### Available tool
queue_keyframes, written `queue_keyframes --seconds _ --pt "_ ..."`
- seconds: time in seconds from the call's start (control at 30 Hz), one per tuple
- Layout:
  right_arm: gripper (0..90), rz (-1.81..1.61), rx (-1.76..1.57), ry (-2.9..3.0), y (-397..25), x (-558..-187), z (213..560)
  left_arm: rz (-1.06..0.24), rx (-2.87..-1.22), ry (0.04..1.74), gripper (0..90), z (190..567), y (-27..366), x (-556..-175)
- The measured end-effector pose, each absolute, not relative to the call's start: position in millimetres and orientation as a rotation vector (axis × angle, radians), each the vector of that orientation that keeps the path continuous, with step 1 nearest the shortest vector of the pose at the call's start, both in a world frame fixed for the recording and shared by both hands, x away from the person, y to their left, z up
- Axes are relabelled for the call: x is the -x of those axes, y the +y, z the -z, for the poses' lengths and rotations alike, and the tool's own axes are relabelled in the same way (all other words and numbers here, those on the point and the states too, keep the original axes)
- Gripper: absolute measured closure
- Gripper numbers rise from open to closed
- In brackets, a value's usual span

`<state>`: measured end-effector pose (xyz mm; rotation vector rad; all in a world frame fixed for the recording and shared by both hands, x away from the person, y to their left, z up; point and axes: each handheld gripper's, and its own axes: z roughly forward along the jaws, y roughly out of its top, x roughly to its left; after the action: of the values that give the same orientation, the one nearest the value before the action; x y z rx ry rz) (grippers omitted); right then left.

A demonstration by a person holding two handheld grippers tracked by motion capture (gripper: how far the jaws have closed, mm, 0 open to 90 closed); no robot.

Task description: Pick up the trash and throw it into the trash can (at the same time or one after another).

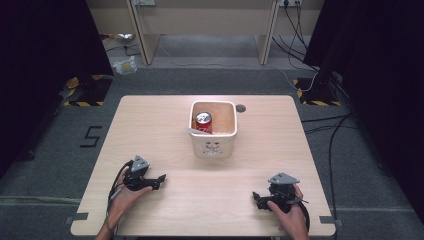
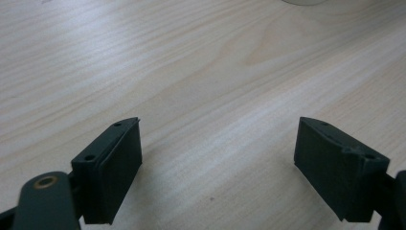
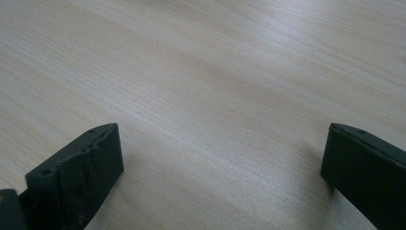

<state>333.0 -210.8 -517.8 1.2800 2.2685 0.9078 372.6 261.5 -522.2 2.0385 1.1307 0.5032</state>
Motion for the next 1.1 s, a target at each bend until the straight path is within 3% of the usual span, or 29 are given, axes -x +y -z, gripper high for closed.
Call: queue_keyframes --seconds 0.93,1.1 --pt "0.8 -0.908 -1.277 2.268 -210.8 -332.9 517.9 -0.560 -2.075 1.102 17.1 522.5 251.2 -343.9" --pt "0.9 -0.909 -1.277 2.264 -210.6 -332.7 518.1 -0.480 -2.051 1.138 17.4 523.2 255.9 -349.0"
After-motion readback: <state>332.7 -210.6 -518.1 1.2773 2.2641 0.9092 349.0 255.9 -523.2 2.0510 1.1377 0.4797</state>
